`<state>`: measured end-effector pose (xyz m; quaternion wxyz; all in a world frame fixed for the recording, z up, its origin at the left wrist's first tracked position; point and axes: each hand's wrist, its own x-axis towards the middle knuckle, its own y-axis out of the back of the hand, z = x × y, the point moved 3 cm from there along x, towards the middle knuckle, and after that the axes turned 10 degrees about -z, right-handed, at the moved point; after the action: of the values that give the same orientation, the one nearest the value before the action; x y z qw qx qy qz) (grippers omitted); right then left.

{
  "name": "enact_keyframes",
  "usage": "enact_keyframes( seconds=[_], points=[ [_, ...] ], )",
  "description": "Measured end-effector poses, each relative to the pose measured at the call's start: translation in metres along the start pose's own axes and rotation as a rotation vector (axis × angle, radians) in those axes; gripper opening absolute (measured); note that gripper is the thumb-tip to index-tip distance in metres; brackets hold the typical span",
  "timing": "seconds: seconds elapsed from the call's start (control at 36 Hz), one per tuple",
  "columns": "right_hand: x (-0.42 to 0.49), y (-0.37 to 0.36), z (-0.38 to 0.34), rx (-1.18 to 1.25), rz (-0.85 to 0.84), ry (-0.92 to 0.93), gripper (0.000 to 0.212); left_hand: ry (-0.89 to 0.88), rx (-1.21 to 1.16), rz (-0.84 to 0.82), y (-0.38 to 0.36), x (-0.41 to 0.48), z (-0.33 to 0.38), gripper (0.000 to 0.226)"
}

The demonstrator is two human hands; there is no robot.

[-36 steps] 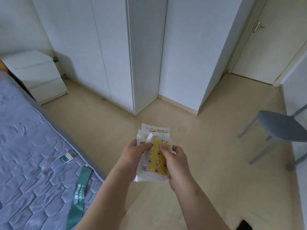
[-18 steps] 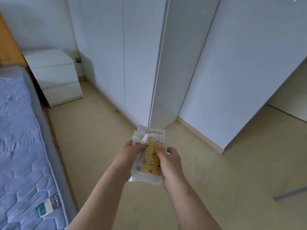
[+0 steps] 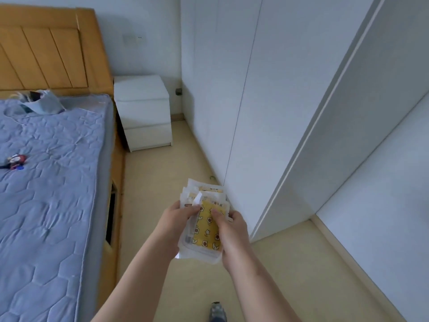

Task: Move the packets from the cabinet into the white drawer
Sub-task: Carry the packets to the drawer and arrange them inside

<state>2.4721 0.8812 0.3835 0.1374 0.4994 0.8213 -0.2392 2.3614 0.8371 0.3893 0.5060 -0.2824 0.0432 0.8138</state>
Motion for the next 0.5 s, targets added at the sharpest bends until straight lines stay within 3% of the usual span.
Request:
enact_keyframes(
  seconds=[0.19, 0.36, 0.5],
  points=[
    [0.120, -0.025, -0.068, -0.106, -0.117, -0.033, 0.022, -0.031, -0.103, 0.137, 0.005, 0.092, 0.070, 0.014],
    [0.203, -0.073, -0.084, -0.147, -0.212, -0.115, 0.021, -0.016, -0.160, 0.279, 0.048, 0.155, 0.107, 0.017],
    [0.280, -0.123, -0.097, -0.192, -0.250, -0.127, 0.017, -0.023, -0.222, 0.305, 0.095, 0.221, 0.141, 0.017]
  ],
)
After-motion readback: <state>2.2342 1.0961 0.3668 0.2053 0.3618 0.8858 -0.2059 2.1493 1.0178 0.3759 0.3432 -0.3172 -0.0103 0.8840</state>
